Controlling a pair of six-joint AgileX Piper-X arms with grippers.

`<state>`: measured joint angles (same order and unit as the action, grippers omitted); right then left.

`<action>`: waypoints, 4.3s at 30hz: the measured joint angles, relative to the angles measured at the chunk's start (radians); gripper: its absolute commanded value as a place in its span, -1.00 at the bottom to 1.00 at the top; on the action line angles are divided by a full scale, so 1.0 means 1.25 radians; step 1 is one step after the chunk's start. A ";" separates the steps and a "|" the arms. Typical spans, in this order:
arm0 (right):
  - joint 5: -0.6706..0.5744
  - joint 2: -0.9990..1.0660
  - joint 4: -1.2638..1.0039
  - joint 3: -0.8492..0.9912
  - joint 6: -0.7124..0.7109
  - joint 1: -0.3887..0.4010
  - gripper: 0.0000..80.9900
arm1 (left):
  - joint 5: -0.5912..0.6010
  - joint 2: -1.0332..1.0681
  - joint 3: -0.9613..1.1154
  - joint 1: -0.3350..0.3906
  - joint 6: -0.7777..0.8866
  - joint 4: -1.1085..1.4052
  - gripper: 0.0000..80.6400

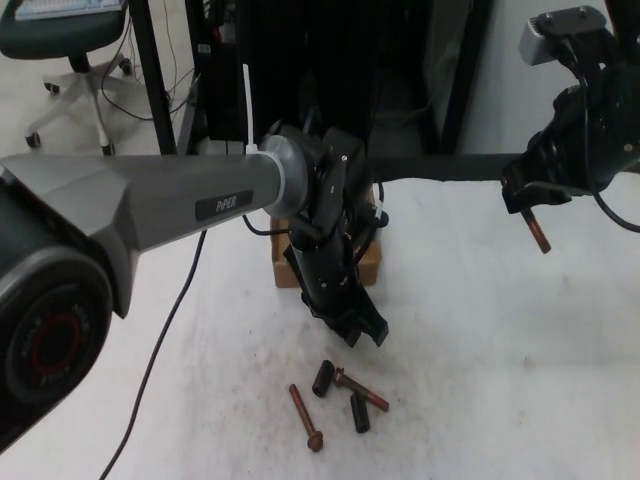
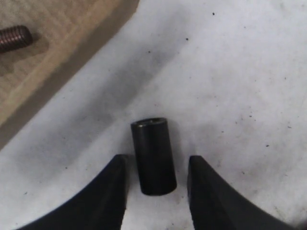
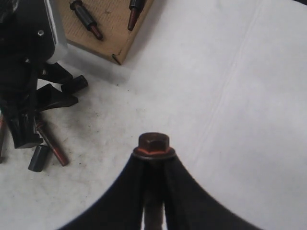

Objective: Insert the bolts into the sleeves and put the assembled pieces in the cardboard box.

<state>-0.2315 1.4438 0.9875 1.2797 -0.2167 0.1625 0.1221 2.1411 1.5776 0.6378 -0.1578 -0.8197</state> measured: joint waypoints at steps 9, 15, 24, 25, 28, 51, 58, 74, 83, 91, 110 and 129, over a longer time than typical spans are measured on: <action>0.000 0.000 0.000 0.000 0.000 0.000 -0.98 | 0.000 0.001 0.000 0.000 0.000 0.025 -0.04; 0.000 0.000 0.000 0.000 0.000 0.000 -0.98 | 0.000 0.001 0.000 0.000 0.000 0.025 -0.04; 0.000 0.000 0.000 0.000 0.000 0.000 -0.98 | 0.000 0.001 0.000 0.000 0.000 0.021 -0.99; 0.000 0.000 0.000 0.000 0.000 0.000 -0.98 | 0.000 0.001 0.000 0.000 0.000 0.021 -0.99; 0.000 0.000 0.000 0.000 0.000 0.000 -0.98 | 0.000 0.001 0.000 0.000 -0.006 0.023 -0.99; -0.237 -0.061 -0.105 -0.001 0.086 -0.002 -0.98 | -0.006 -0.465 -0.146 -0.012 -0.089 0.031 -0.99; -0.527 -0.133 -0.378 -0.001 0.240 0.019 -0.98 | -0.019 -0.795 -0.463 -0.014 0.063 0.224 -0.99; -0.419 -0.133 -1.260 -0.283 0.535 0.276 -0.98 | 0.097 -0.914 -1.052 -0.016 0.429 1.224 -0.99; -0.459 -0.133 -1.439 -0.361 0.579 0.326 -0.98 | 0.295 -0.873 -1.056 -0.080 0.402 1.334 -0.99; -0.508 -0.133 -1.415 -0.361 0.580 0.326 -0.98 | 0.444 -0.873 -1.058 -0.146 0.363 1.426 -0.99; -0.430 -0.133 -1.293 -0.361 0.422 0.410 -0.98 | 0.497 -0.873 -1.058 -0.147 0.364 1.487 -0.99; -0.427 -0.133 -1.285 -0.361 0.410 0.410 -0.98 | 0.495 -0.873 -1.058 -0.147 0.395 1.511 -0.99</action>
<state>-0.7646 1.2781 -0.6190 0.8288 0.2962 0.6747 0.7404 1.0504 0.2557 0.4543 0.3363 1.0697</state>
